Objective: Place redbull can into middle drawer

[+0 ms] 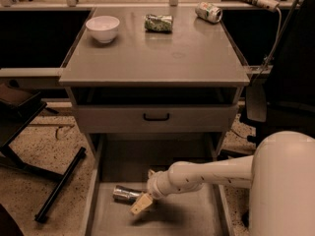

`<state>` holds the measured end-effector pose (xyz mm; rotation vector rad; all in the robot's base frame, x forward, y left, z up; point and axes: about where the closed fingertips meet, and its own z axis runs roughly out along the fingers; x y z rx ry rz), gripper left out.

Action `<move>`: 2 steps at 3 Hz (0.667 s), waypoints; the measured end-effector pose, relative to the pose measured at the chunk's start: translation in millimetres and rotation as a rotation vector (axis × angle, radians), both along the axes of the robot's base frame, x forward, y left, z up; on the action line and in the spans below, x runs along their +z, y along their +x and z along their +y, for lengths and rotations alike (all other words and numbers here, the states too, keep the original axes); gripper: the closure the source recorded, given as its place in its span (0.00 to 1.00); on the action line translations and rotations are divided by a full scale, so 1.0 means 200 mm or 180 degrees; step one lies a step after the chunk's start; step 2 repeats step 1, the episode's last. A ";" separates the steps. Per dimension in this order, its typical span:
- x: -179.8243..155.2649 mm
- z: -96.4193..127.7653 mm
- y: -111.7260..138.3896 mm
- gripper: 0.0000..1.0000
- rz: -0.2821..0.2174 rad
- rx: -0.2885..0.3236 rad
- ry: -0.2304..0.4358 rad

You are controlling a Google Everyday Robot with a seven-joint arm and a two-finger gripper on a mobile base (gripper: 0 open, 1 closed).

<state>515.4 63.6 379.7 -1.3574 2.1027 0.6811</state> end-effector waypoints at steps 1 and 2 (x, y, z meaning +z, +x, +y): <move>0.00 0.00 0.00 0.00 0.0000 0.0000 0.0000; 0.00 0.00 0.00 0.00 0.0000 0.0000 0.0000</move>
Offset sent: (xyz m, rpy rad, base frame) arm 0.0000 0.0000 0.0000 0.0000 0.0000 0.0000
